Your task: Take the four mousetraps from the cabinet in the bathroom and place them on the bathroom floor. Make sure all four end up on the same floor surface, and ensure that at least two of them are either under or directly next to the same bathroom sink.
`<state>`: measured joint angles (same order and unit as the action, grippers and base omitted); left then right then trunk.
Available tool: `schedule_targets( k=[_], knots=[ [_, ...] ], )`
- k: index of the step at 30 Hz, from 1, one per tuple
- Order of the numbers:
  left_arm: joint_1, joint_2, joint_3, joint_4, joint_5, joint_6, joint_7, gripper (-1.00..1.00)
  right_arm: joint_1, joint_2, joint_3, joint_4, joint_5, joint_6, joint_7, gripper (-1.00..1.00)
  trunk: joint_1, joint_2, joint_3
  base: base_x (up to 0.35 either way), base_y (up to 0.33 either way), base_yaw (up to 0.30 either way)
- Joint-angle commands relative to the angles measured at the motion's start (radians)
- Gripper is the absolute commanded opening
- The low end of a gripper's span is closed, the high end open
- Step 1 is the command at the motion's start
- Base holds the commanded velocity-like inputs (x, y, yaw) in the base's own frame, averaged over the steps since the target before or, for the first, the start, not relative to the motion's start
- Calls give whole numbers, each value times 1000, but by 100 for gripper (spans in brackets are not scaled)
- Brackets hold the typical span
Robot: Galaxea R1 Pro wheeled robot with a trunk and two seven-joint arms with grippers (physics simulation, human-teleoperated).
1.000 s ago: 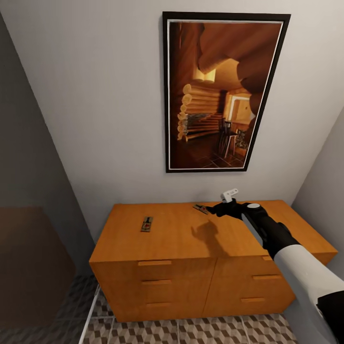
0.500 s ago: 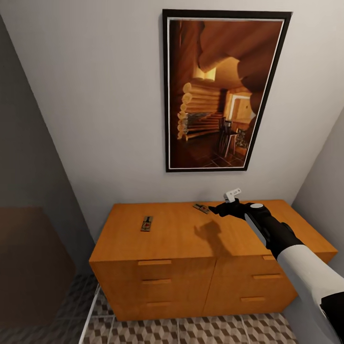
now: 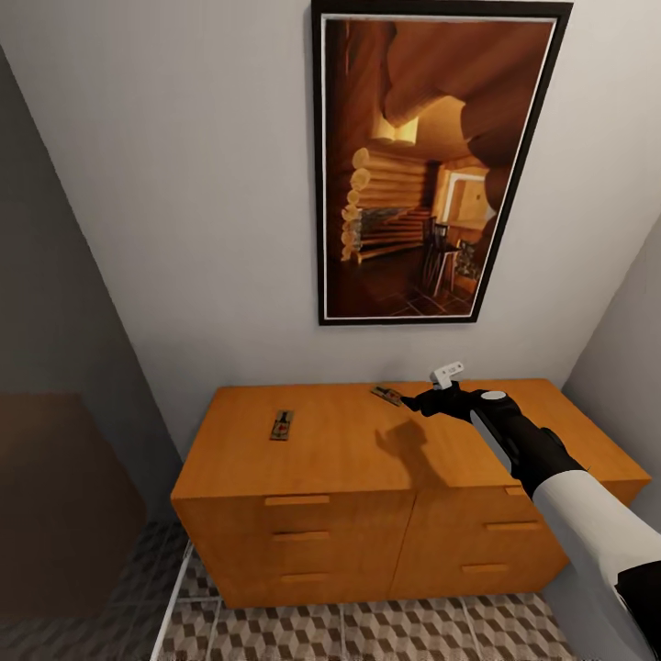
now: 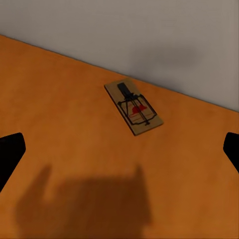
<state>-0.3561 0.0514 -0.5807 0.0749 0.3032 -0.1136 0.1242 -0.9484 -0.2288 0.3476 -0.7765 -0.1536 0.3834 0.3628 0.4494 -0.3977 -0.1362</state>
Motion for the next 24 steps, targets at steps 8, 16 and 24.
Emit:
schedule_targets(
  k=[8,16,24],
  knots=[
    [0,-1,-8,3,8,-6,0,100,-1,-1,4,-1,-10,6,-2,100,1,-2,-15,0,0,0],
    [0,-1,-8,3,8,-6,0,100,-1,-1,4,-1,-9,6,-2,100,1,-2,-27,0,0,0],
    [0,-1,-8,3,8,-6,0,100,-1,-1,4,-1,-9,6,-2,100,1,-2,-40,0,0,0]
  ],
)
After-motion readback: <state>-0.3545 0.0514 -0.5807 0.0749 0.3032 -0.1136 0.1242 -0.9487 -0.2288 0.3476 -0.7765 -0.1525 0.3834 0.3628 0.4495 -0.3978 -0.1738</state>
